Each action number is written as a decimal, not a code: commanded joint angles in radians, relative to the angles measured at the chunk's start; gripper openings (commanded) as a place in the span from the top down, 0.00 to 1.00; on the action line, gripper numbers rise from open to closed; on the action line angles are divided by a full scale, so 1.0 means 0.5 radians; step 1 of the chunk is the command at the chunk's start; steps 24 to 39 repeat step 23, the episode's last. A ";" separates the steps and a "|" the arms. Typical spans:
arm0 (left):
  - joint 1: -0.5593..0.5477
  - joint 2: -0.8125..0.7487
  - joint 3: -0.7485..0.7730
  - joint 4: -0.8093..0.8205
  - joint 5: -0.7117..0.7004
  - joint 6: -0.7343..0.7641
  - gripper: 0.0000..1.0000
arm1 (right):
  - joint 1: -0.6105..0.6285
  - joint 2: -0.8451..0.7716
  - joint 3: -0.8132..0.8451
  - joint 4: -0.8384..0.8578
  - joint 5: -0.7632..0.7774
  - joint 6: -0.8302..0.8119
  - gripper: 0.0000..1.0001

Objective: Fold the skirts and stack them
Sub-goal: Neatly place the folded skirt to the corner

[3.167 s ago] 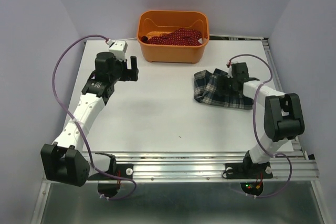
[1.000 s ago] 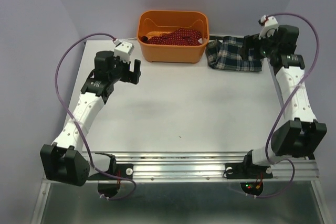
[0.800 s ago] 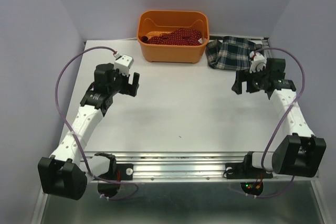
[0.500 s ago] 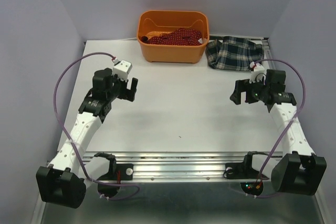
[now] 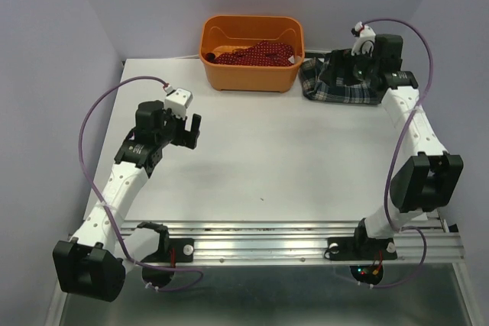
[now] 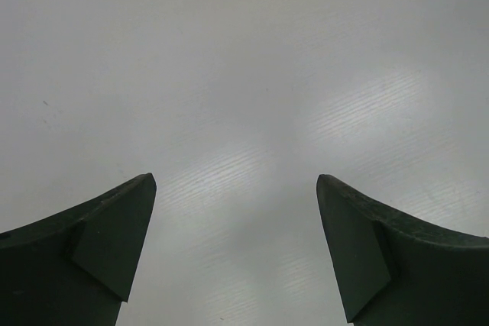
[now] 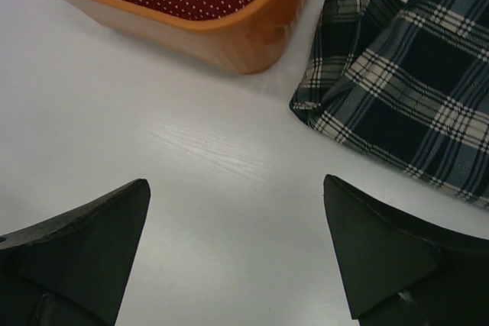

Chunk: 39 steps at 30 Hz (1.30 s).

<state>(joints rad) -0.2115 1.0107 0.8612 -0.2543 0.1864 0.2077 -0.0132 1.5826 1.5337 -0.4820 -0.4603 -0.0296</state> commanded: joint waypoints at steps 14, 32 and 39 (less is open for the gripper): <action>0.015 0.019 0.198 0.073 0.066 -0.056 0.01 | 0.263 0.072 0.146 0.148 0.236 0.084 0.00; 0.015 0.025 0.256 0.079 0.088 -0.087 0.02 | 0.263 -0.143 0.007 0.065 0.270 0.016 0.00; 0.015 0.025 0.256 0.079 0.088 -0.087 0.02 | 0.263 -0.143 0.007 0.065 0.270 0.016 0.00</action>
